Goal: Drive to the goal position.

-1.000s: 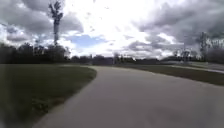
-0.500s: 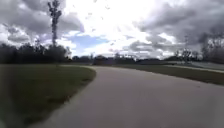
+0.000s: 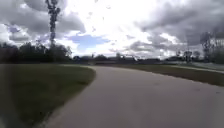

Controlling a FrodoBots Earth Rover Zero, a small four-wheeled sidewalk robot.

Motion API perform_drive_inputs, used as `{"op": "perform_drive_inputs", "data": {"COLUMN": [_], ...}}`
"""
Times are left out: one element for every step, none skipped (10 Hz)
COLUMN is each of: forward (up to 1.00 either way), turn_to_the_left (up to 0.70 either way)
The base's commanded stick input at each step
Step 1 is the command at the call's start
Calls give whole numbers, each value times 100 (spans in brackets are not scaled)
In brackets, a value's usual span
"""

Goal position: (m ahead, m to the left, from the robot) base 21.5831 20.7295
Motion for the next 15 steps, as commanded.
{"op": "perform_drive_inputs", "data": {"forward": [100,100,100,100,100,100,100,100,100,100,100,100,100,100,100], "turn_to_the_left": [0,0,0,0,0,0,0,0,0,0,0,0,0,0,0]}}
